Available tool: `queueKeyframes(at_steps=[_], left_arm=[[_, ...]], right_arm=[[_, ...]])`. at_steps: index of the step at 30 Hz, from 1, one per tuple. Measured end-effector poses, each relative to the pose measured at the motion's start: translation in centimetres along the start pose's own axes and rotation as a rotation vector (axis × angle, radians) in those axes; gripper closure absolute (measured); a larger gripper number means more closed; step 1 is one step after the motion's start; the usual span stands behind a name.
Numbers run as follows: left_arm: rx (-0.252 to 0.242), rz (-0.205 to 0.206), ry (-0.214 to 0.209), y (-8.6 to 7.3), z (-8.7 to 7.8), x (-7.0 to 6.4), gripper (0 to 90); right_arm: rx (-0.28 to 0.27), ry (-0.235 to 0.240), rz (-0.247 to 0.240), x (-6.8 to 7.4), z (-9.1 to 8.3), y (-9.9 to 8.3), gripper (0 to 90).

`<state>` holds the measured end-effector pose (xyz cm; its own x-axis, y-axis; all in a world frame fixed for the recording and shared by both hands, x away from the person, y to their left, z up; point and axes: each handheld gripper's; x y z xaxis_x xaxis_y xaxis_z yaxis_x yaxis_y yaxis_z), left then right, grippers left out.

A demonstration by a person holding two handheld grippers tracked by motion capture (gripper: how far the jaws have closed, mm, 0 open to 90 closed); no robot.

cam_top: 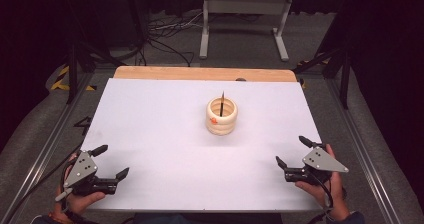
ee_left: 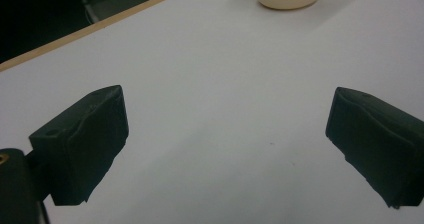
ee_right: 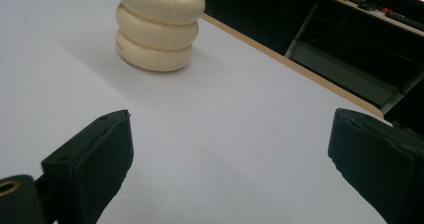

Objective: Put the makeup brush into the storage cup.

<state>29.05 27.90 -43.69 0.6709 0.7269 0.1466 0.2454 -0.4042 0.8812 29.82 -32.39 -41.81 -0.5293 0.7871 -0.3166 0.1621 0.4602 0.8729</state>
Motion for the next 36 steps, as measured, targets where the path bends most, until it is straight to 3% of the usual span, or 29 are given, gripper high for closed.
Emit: queueKeyframes(at_steps=[12, 17, 20, 26, 36], left_arm=[[-0.005, 0.009, -0.013, 0.4, 0.6, 0.1, 4.1], [-0.003, 0.017, -0.012, 0.6, 0.8, 0.1, 4.1], [0.0, 0.019, -0.017, 0.6, 0.9, 0.0, 4.1], [-0.007, 0.025, -0.018, 0.7, 0.9, 0.0, 4.0], [-0.011, 0.024, -0.015, 0.9, 0.9, -0.1, 4.0]], right_arm=[[0.042, -0.034, 0.022, -0.5, -1.5, -2.4, 4.7], [0.044, -0.036, 0.06, -0.8, -2.0, -3.1, 4.7], [0.051, -0.039, 0.044, -0.7, -2.0, -3.2, 4.7], [0.036, -0.032, 0.081, -0.8, -2.0, -3.1, 4.8], [0.04, -0.027, 0.057, -0.1, -2.1, -2.6, 4.6]])
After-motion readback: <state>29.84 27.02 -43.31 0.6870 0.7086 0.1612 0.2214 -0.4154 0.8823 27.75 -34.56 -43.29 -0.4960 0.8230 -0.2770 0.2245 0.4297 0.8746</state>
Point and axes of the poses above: each handheld gripper's, and its own axes: z roughly forward along the jaws, y roughly out of its top, x roughly to its left, and after that the axes turned 2 degrees about x, right-handed
